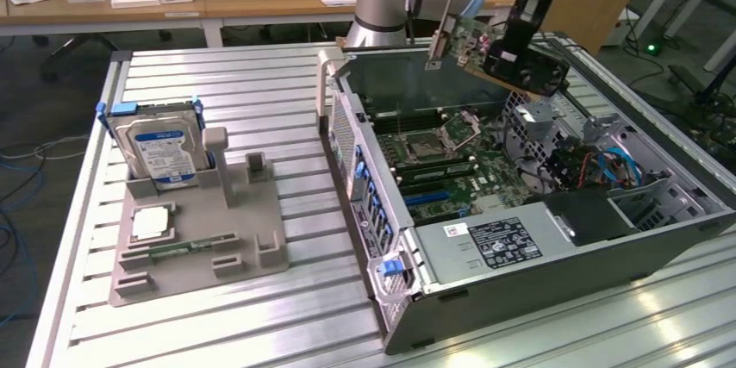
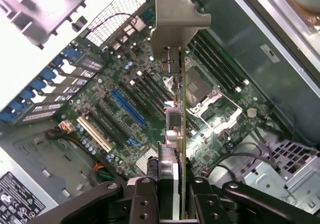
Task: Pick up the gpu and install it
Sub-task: 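Insert the gpu into the slot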
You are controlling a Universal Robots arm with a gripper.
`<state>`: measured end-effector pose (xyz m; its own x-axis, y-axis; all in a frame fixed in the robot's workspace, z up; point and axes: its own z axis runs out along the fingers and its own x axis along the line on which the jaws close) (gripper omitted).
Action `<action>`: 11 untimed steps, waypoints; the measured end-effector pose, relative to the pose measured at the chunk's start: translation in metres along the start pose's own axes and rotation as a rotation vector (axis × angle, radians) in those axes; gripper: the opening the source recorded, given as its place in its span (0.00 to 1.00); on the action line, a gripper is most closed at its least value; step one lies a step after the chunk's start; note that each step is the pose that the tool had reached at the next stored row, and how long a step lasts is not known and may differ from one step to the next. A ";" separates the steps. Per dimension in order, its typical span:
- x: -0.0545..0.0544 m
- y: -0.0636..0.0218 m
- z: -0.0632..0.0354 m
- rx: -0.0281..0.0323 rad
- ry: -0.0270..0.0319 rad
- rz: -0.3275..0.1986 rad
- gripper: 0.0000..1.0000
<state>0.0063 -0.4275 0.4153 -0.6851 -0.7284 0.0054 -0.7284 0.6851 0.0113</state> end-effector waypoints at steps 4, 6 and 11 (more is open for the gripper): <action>0.000 0.0000 0.0000 0.0003 0.0007 -0.051 0.28; 0.000 0.0000 0.0000 0.0004 0.0009 -0.077 0.28; 0.000 0.0000 0.0000 0.0007 0.0016 -0.139 0.28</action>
<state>0.0063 -0.4275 0.4153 -0.5774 -0.8165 0.0054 -0.8164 0.5774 0.0113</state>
